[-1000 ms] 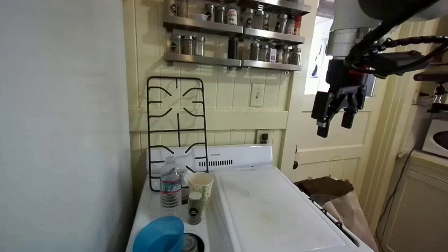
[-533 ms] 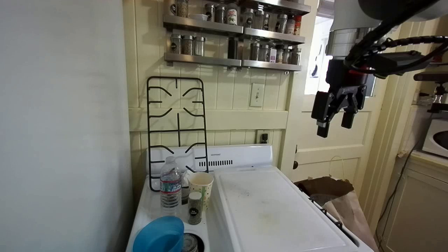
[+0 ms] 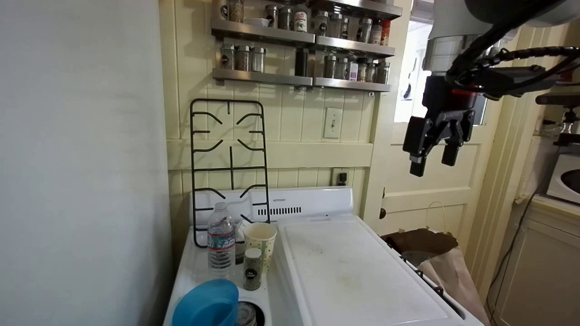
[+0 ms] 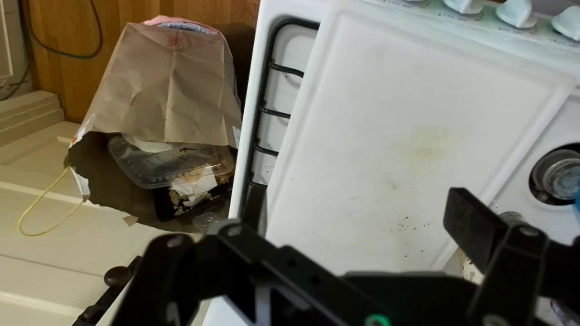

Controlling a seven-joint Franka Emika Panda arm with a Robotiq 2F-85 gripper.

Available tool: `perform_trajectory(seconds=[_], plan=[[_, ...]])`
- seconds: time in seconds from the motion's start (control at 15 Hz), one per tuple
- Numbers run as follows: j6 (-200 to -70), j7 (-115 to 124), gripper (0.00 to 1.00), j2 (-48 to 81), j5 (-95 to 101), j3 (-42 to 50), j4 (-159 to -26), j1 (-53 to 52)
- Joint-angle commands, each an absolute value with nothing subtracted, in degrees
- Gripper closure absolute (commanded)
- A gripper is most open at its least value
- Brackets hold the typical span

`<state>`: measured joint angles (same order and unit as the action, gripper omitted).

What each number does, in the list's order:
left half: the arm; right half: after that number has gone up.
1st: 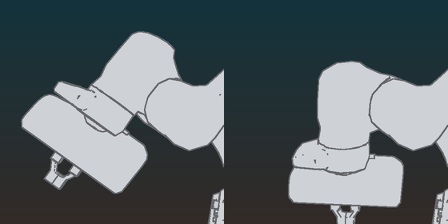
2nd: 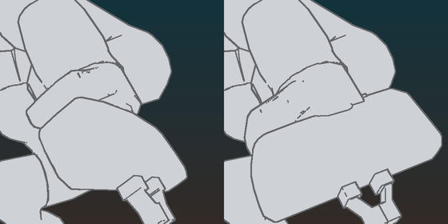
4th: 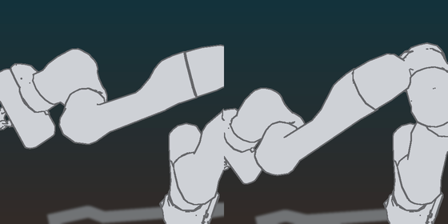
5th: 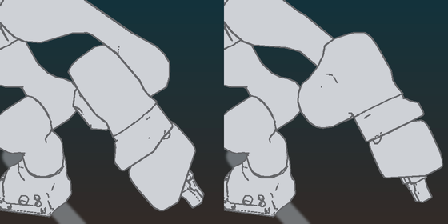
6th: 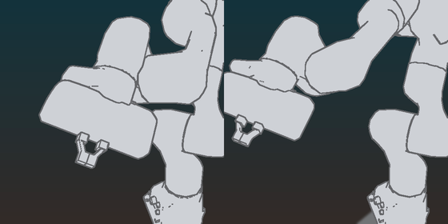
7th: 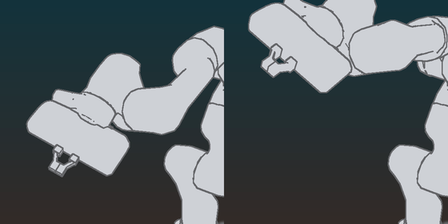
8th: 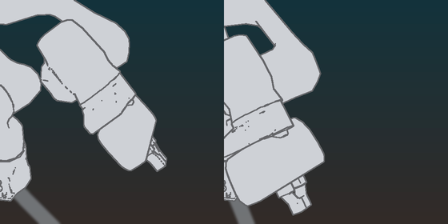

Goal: Move the chopping board to the left

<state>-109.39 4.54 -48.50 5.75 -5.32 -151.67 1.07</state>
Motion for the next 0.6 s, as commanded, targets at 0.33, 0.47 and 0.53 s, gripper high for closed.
perform_trajectory(seconds=[0.33,0.47,0.53], plan=[[-109.2,-18.79,0.0,-38.85,-3.0,18.46,-145.15,0.02],[-107.49,-22.66,0.0,-33.67,-7.43,22.93,-142.5,-0.21],[-106.96,-24.05,0.0,-30.93,-9.49,24.52,-141.57,-0.08]])
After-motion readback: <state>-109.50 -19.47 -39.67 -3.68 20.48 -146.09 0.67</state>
